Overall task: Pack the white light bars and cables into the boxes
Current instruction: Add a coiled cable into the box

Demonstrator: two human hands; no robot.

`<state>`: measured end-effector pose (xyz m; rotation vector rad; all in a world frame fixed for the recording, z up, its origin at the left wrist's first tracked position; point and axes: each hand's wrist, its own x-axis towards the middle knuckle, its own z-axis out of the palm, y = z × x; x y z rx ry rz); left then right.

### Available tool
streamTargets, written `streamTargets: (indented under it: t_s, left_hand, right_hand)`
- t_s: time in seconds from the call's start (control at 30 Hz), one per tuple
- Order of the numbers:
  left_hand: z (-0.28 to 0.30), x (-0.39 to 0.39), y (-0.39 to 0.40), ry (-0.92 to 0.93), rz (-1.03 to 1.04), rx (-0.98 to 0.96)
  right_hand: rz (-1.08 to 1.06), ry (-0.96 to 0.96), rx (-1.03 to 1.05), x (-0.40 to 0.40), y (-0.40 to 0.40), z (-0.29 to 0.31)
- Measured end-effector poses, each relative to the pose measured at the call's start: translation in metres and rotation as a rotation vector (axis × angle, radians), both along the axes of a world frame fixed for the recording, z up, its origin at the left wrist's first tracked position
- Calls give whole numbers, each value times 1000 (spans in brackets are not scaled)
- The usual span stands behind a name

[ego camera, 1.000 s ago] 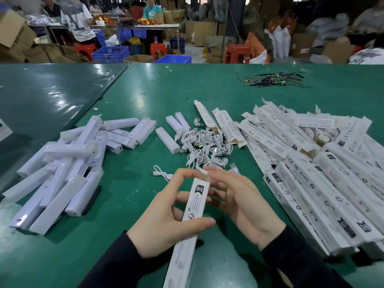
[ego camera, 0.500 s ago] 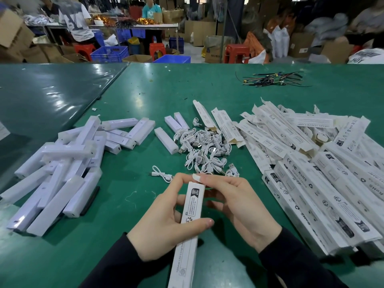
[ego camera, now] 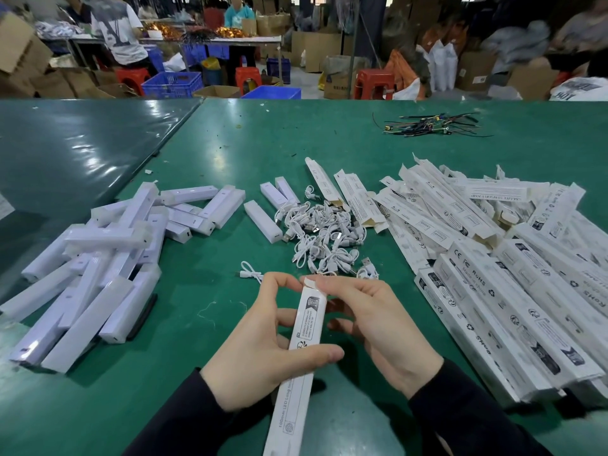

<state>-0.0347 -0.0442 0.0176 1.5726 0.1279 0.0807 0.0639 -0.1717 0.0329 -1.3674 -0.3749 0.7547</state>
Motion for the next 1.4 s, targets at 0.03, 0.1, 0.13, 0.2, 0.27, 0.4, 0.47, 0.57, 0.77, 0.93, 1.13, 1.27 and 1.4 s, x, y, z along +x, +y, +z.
streamTargets:
  t_s: [0.03, 0.1, 0.13, 0.2, 0.27, 0.4, 0.47, 0.57, 0.77, 0.93, 1.13, 1.27, 1.4]
  left_hand:
    - [0, 0, 1, 0, -14, -23]
    - [-1, 0, 3, 11, -27, -42]
    - [-1, 0, 4, 16, -25, -38]
    - [-2, 0, 5, 24, -22, -28]
    - [-4, 0, 6, 31, -28, -23]
    - [-2, -1, 6, 47, -22, 0]
    - [2, -1, 8, 47, -2, -21]
    - [9, 0, 12, 37, 70, -68]
    - [7, 4, 2, -53, 216, -33]
    - [9, 2, 14, -334, 427, 617]
    - [-2, 9, 15, -594, 302, 1098]
    - [-13, 7, 28, -699, 569, 1149]
    - [-10, 0, 32, -495, 595, 1155]
  right_hand:
    - [3, -18, -5, 0, 0, 0]
    - [5, -41, -8, 0, 0, 1]
    - [6, -45, -9, 1, 0, 1]
    - [13, -40, -12, 1, 0, 1]
    - [19, -20, -11, 2, 0, -1]
    - [30, -43, -4, 4, 0, -4]
    - [17, -166, 22, 4, 0, -5]
    - [-42, -539, 45, 1, 0, -12]
    - [73, -211, 95, 0, 8, -17]
    - [-30, 164, 101, 14, 18, -10]
    - [79, -53, -44, 31, 44, -7]
    - [-144, -831, -269, 57, 88, -7]
    - [13, -1292, -731, 78, 137, -24]
